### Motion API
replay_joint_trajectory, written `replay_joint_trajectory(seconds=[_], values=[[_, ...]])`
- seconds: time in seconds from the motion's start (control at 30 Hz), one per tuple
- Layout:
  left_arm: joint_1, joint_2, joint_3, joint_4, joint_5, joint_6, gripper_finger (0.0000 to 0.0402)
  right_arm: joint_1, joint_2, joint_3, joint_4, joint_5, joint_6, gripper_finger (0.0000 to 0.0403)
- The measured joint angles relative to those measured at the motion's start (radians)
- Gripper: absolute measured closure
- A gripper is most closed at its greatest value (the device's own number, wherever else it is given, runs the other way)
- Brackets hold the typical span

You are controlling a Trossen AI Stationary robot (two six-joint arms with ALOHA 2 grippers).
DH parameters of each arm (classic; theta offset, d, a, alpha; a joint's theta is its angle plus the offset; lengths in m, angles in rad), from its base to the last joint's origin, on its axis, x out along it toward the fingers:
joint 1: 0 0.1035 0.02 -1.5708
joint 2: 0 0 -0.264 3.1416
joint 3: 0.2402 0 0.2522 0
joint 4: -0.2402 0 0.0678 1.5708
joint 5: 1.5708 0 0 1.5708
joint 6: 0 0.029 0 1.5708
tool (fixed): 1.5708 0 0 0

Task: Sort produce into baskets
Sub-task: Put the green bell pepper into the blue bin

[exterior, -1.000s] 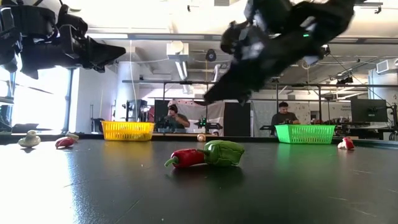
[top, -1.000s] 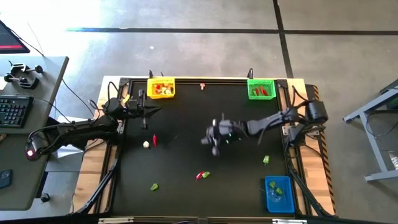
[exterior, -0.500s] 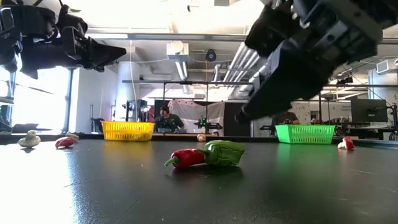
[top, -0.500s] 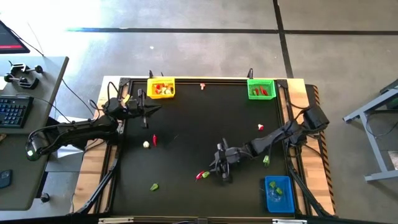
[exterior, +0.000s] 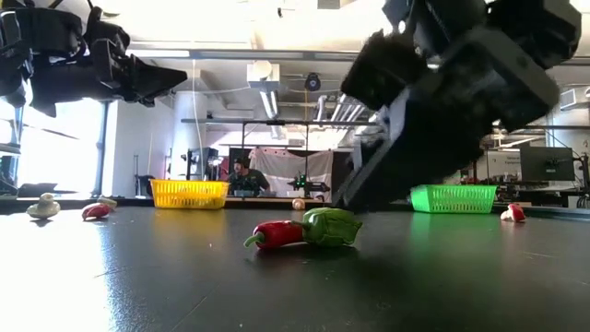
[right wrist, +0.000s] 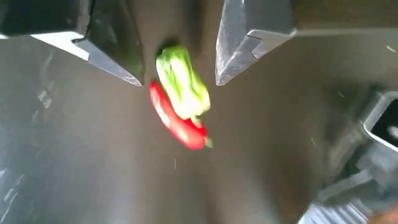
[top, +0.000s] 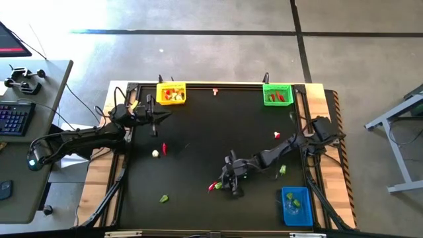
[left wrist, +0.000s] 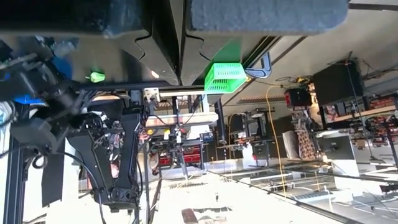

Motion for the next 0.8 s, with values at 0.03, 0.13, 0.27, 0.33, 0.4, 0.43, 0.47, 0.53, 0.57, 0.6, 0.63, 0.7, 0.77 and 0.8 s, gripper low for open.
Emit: replay_joint_trajectory(seconds=[0.03,0.13,0.27,0.33,0.4,0.43,0.47,0.53,0.57,0.6,0.63,0.7,0.77,0.8], values=[[0.0,0.0,0.0,-0.002,0.0,0.0,0.0401,0.0,0.014,0.003,-0.005,0.0,0.0,0.0222],[0.0,0.0,0.0,-0.002,0.0,0.0,0.0401,0.0,0.03,0.015,0.003,-0.005,0.003,0.0248],[0.0,0.0,0.0,-0.002,0.0,0.001,0.0401,0.0,0.038,0.013,-0.008,-0.003,0.003,0.0302],[0.0,0.0,0.0,-0.001,0.0,0.005,0.0401,-0.001,0.037,0.014,-0.017,-0.003,0.003,0.0337],[0.0,0.0,0.0,-0.001,0.0,0.007,0.0401,-0.001,0.035,0.014,-0.024,-0.017,0.008,0.0375],[0.0,0.0,0.0,-0.002,0.0,0.007,0.0401,-0.001,0.031,0.014,-0.032,-0.032,0.015,0.0386],[0.0,0.0,0.0,-0.002,0.0,0.006,0.0401,-0.001,0.024,0.014,-0.044,-0.038,0.028,0.0392],[0.0,0.0,0.0,-0.002,0.0,0.0,0.0401,0.001,-0.006,0.013,-0.098,-0.045,0.063,0.0385],[0.0,0.0,0.0,-0.002,0.0,0.0,0.0401,0.003,-0.029,0.012,-0.137,-0.046,0.081,0.0379],[0.0,0.0,0.0,-0.001,0.001,0.0,0.0401,0.005,-0.058,0.012,-0.183,-0.048,0.092,0.0376],[0.0,0.0,0.0,-0.002,0.001,0.0,0.0401,0.009,-0.092,0.012,-0.237,-0.047,0.107,0.0375],[0.0,0.0,0.0,-0.002,0.001,0.0,0.0401,0.02,-0.17,0.012,-0.358,-0.047,0.15,0.0378],[0.0,0.0,0.0,-0.002,0.001,0.0,0.0401,0.034,-0.251,0.012,-0.509,-0.072,0.238,0.0388],[0.0,0.0,0.0,-0.002,0.001,-0.001,0.0401,0.043,-0.293,0.012,-0.586,-0.096,0.291,0.0393]])
